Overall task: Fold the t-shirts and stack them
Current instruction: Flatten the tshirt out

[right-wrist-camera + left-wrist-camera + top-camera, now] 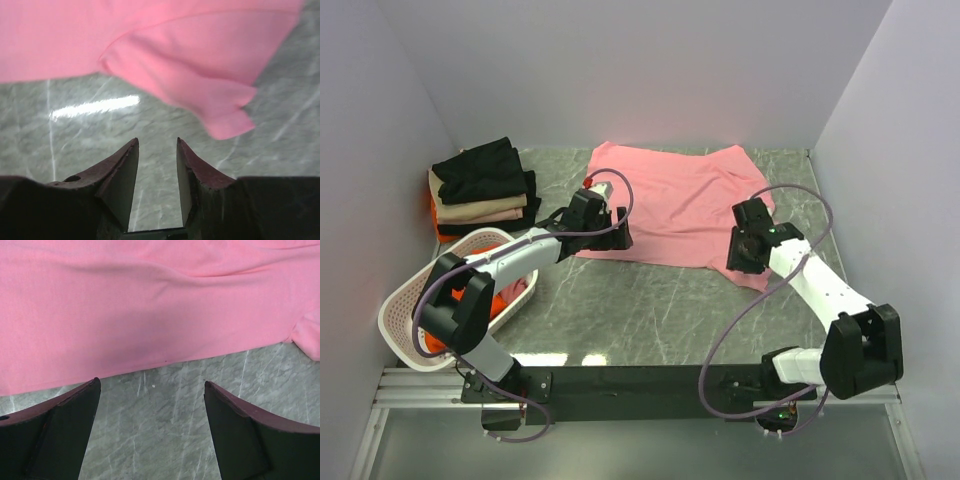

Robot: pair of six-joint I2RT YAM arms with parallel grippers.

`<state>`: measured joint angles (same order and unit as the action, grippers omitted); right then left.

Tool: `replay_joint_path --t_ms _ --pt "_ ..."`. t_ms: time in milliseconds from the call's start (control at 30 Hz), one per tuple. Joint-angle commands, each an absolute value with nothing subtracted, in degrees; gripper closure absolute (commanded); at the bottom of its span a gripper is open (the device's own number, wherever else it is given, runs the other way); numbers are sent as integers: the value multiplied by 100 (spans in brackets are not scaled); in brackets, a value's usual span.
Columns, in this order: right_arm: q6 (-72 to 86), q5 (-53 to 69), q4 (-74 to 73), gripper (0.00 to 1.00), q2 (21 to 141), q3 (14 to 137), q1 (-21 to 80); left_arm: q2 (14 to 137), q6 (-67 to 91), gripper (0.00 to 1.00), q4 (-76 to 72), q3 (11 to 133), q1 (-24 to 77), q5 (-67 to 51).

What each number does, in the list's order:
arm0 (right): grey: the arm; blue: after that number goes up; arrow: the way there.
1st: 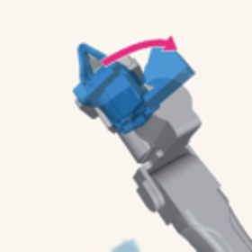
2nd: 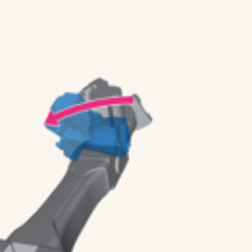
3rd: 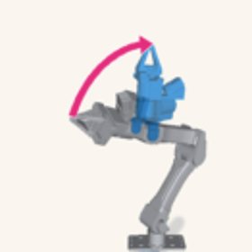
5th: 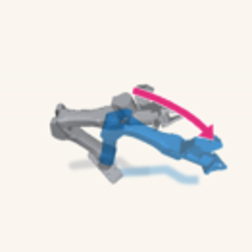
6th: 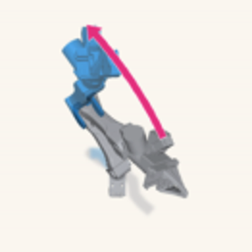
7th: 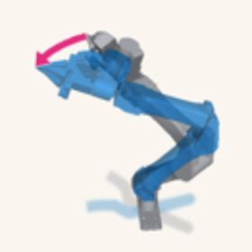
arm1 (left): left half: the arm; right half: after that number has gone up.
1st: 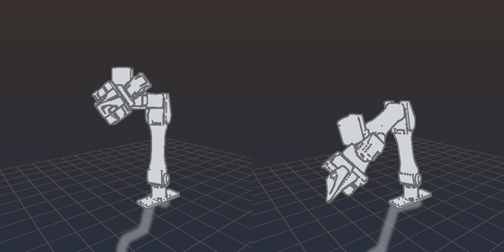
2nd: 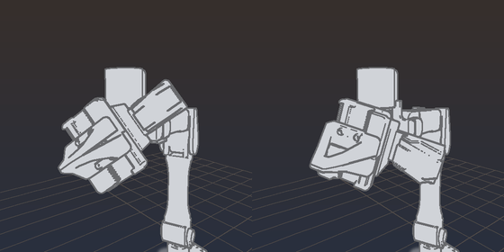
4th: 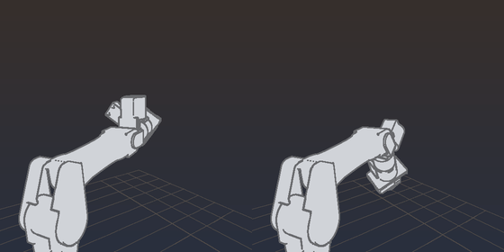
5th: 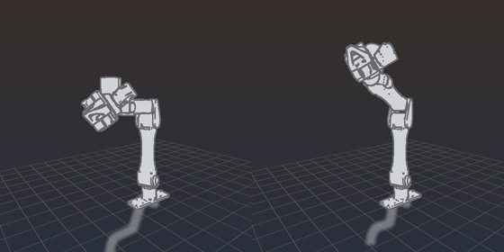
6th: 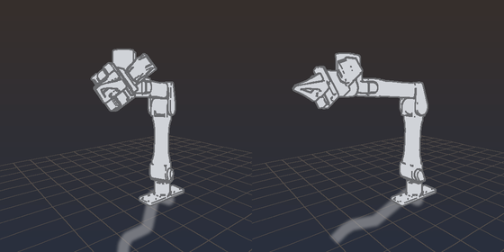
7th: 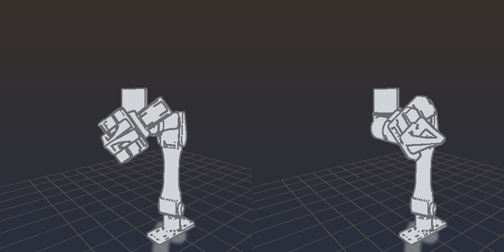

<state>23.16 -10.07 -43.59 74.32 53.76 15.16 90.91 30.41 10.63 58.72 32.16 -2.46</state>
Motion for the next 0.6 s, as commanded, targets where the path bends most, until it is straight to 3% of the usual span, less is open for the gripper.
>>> replay_joint_path --t_ms 0,567 --pt "2364 -457 -4149 57 7452 5177 1652 8956 2936 10 967 5985 3208 -378" --pt "2224 -958 -3665 50 9025 5546 1617 8807 2944 9 1081 5863 3208 -132"
